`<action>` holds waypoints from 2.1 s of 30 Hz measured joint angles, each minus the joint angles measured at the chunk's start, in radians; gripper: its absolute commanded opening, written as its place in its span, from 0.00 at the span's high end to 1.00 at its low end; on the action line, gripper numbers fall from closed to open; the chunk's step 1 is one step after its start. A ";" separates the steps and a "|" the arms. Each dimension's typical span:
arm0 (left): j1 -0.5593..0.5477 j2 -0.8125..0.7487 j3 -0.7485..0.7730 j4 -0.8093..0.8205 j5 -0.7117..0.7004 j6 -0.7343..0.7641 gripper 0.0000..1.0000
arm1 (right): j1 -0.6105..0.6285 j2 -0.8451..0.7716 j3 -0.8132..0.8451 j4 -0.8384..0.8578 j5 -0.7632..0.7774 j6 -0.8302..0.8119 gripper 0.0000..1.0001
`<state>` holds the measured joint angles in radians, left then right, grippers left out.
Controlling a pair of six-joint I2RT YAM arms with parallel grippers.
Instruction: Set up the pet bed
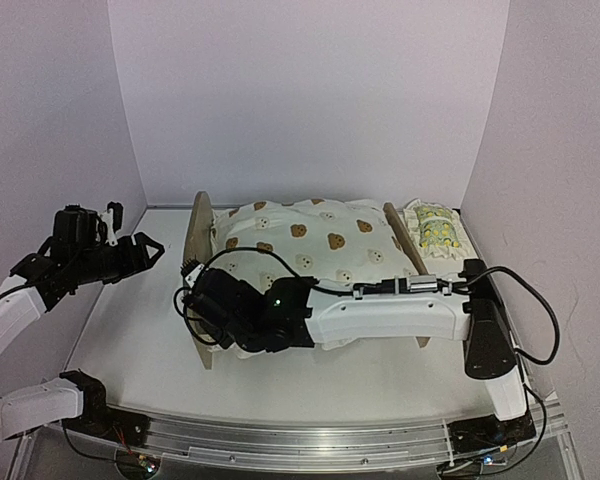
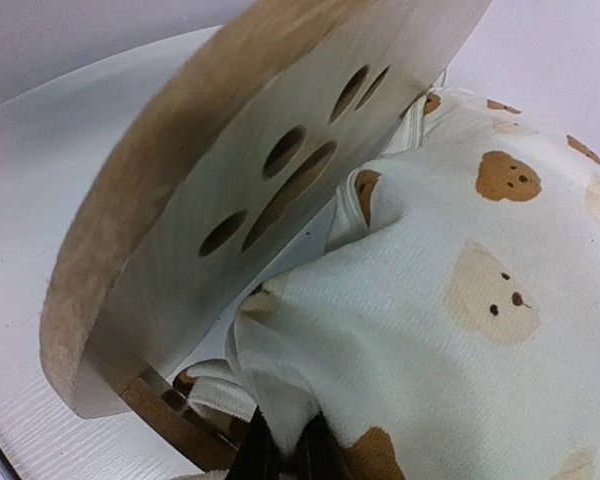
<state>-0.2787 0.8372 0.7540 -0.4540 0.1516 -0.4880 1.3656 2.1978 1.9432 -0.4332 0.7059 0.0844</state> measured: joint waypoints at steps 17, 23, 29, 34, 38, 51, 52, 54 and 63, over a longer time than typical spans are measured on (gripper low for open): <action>-0.288 -0.006 0.116 -0.045 0.029 0.050 0.25 | -0.094 -0.141 0.056 0.007 -0.160 -0.015 1.00; -0.343 0.004 0.172 -0.079 0.025 0.093 0.29 | -0.109 -0.160 0.044 0.008 -0.213 -0.002 1.00; -0.389 0.021 0.187 -0.088 0.026 0.147 0.31 | -0.147 -0.220 -0.023 0.004 -0.257 0.024 1.00; -0.447 0.057 0.189 -0.051 0.034 0.185 0.42 | -0.177 -0.248 -0.026 0.006 -0.293 0.048 1.00; -0.590 0.084 0.188 -0.018 -0.022 0.215 0.45 | -0.182 -0.249 -0.025 0.000 -0.311 0.059 1.00; -0.956 0.282 0.228 -0.125 -0.547 0.142 0.38 | -0.192 -0.249 -0.025 -0.023 -0.348 0.082 1.00; -0.965 0.285 0.243 -0.138 -0.574 0.135 0.38 | -0.192 -0.249 -0.025 -0.024 -0.353 0.083 1.00; -0.977 0.289 0.273 -0.161 -0.617 0.121 0.39 | -0.193 -0.249 -0.024 -0.025 -0.363 0.088 1.00; -1.005 0.408 0.377 -0.315 -0.801 0.001 0.42 | -0.202 -0.220 -0.019 -0.034 -0.386 0.094 1.00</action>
<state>-1.2836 1.2448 1.1309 -0.7690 -0.6497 -0.4866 1.1632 1.9777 1.9244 -0.4676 0.3199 0.1783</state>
